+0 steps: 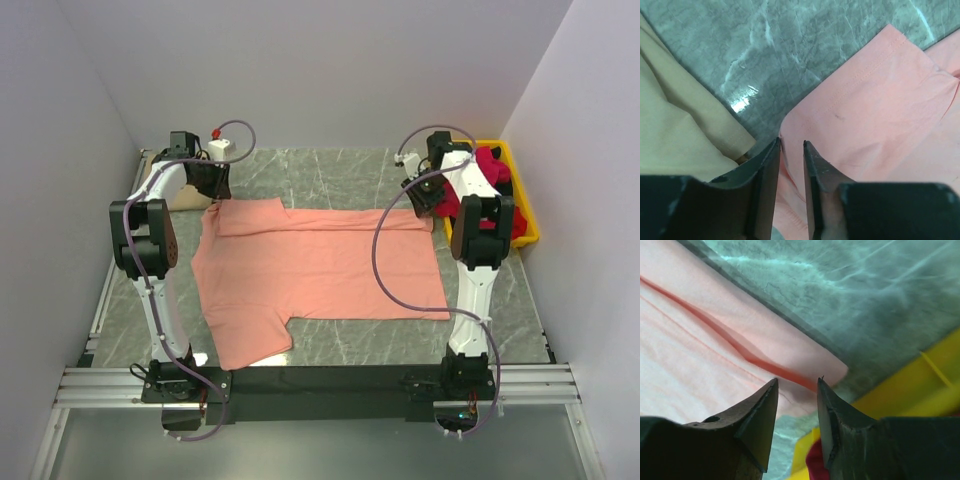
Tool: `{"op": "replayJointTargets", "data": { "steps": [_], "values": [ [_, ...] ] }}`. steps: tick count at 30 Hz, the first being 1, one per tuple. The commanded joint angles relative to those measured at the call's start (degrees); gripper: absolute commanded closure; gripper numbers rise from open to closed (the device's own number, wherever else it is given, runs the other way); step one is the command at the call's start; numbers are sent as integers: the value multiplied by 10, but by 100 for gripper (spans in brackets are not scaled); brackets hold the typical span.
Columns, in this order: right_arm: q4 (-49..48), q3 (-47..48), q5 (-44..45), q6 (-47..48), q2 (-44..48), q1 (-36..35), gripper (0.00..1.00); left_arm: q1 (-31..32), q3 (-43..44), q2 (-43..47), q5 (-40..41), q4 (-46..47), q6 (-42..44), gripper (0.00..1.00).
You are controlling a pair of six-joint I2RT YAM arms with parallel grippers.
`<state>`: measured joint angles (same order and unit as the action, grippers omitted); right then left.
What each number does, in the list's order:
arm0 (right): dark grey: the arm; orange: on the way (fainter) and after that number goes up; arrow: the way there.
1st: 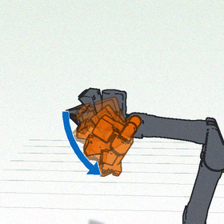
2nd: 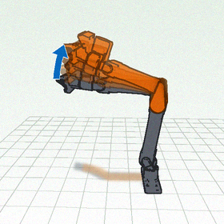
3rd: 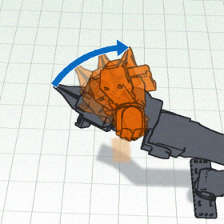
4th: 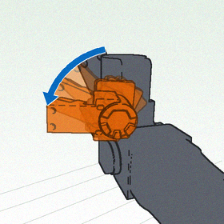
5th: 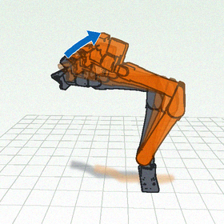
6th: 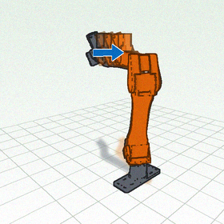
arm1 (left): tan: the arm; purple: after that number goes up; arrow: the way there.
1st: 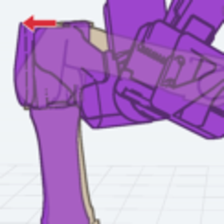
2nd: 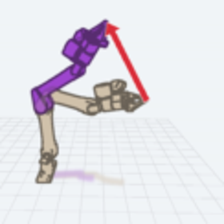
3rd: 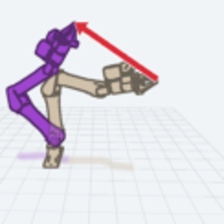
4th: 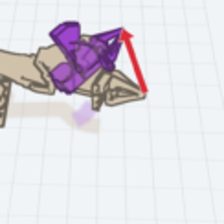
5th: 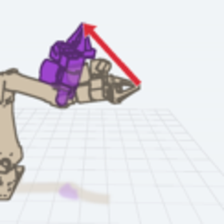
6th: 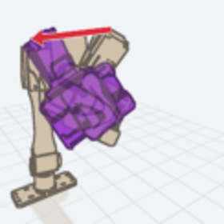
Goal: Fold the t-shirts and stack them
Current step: Fold the tshirt
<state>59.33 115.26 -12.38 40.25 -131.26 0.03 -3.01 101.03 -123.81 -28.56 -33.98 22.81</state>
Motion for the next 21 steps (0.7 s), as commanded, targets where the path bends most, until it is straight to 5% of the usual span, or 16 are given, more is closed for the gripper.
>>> {"op": "replayJointTargets", "data": {
  "steps": [1, 8, 16, 21],
  "values": [
    [32, 28, -10, 10, -22, 2, 55, 3, 28, 17, -8, 1, -6, 68],
    [49, 31, -26, 13, -28, 2, 57, 2, 27, 17, -4, -4, -3, 61],
    [61, 30, -41, 18, 3, 2, 92, 2, 28, 17, -2, 1, -7, 67],
    [70, 26, -39, 21, 23, 2, 100, 3, 32, 16, 0, 0, -4, 69]
  ]
}}
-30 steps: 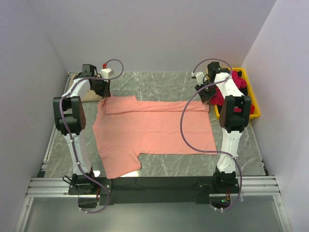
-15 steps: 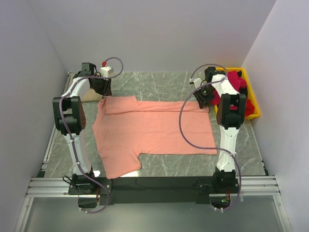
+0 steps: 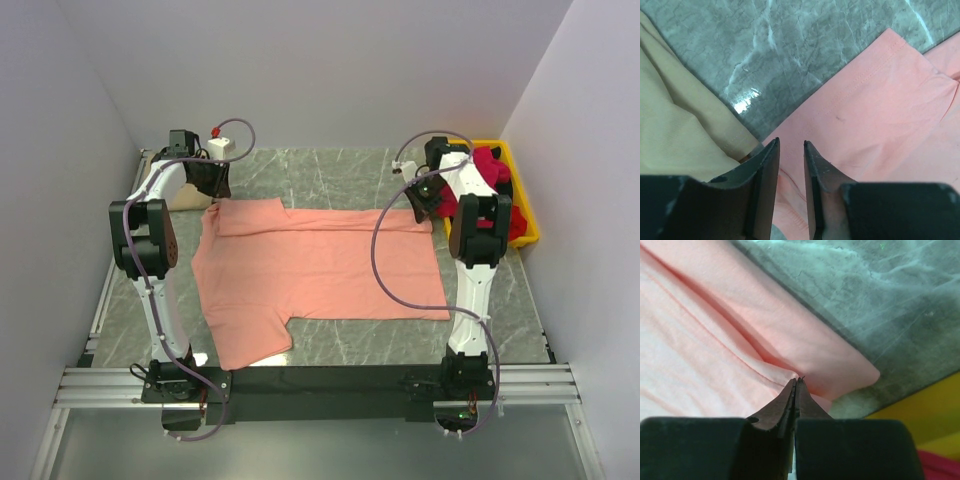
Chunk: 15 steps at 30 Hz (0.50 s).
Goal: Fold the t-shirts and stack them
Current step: Fold the tshirt
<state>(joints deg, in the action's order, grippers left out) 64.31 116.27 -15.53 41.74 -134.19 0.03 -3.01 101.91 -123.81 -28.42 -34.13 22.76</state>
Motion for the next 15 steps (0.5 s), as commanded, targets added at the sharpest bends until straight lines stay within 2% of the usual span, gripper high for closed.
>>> {"op": "replayJointTargets", "data": {
  "steps": [1, 7, 15],
  "values": [
    [21, 15, -6, 6, 55, 2, 100, 2, 24, 16, -1, 1, -3, 68],
    [17, 0, -6, 8, 84, 2, 100, 2, 37, 7, 6, -4, -3, 61],
    [15, -15, 5, 14, 88, 2, 100, 10, 54, -22, 26, -28, -4, 62]
  ]
}}
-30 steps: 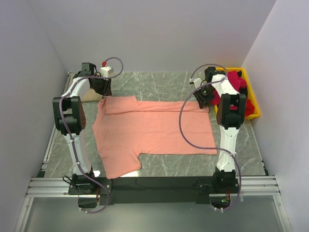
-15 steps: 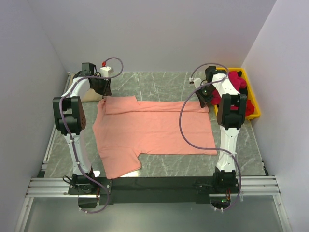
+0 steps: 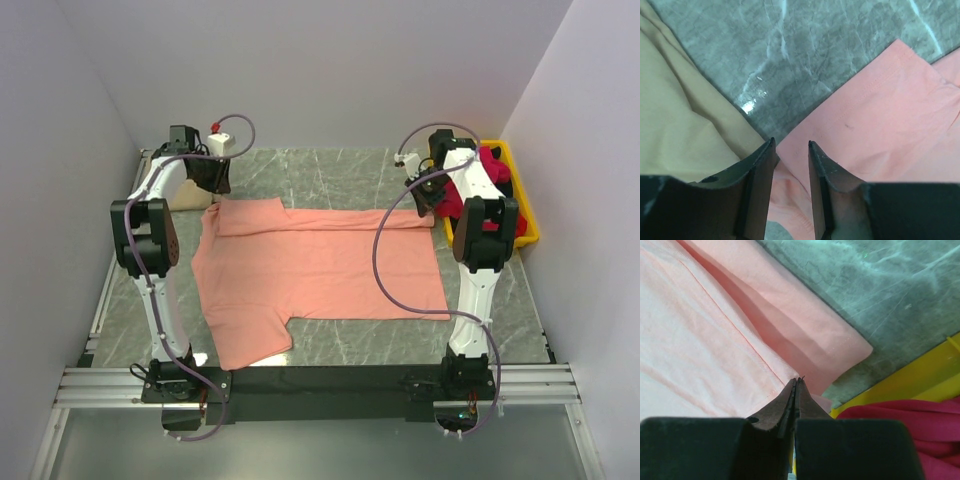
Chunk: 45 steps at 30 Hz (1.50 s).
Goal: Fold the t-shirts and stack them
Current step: Fold the tshirt
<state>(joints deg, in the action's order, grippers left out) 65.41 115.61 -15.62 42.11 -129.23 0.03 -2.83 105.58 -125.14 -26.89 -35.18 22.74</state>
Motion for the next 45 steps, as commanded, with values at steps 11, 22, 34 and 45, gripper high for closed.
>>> {"op": "replayJointTargets", "data": {
  "steps": [11, 22, 34, 45],
  "values": [
    [-5, -24, 10, 11, 35, 2, 100, 18, 5, -27, 75, -13, -5, 60],
    [-7, -24, 13, 12, 29, 2, 100, 22, -5, -20, 127, 3, -12, 58],
    [-8, -27, 12, 13, 29, 2, 100, 22, 9, -22, 77, -17, -18, 57],
    [-12, -36, 17, 18, 38, 2, 100, 13, -20, 42, -2, 8, -15, 99]
  ]
}}
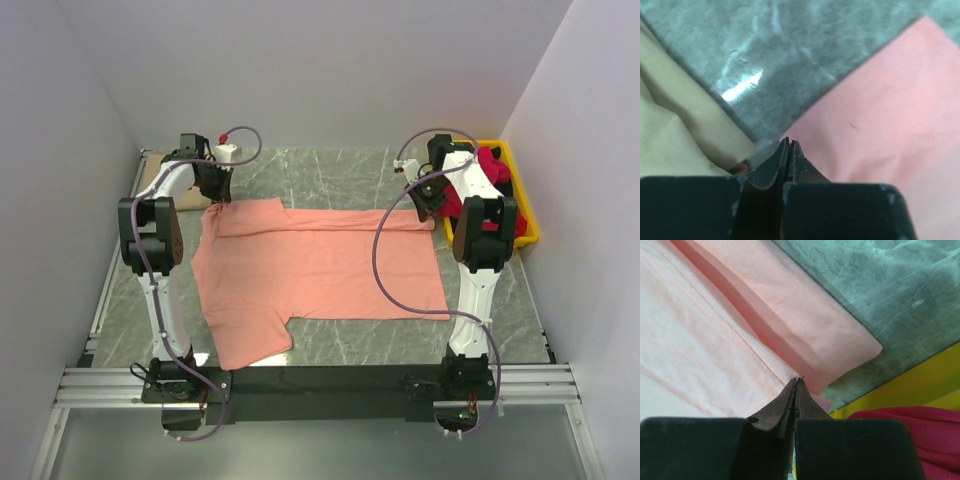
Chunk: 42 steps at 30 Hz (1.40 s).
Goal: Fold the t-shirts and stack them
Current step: Fold the tshirt
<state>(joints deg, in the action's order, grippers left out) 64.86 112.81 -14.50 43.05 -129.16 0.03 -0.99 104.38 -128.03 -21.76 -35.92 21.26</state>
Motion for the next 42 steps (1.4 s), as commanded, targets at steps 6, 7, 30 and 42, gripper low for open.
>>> {"op": "replayJointTargets", "data": {
  "steps": [6, 7, 30, 42],
  "values": [
    [-15, -23, 13, 20, 53, 1, 100, -21, -58, 155, -158, -26, 65, 100],
    [-16, -26, 13, 20, 57, 2, 100, -22, -81, 178, -169, -32, 93, 100],
    [-83, -217, 60, 100, 130, -12, 64, -20, -362, 322, -134, -138, 367, 69],
    [3, -63, -42, 3, 84, -14, 74, 58, -280, 270, -122, 19, 125, 50]
  ]
}}
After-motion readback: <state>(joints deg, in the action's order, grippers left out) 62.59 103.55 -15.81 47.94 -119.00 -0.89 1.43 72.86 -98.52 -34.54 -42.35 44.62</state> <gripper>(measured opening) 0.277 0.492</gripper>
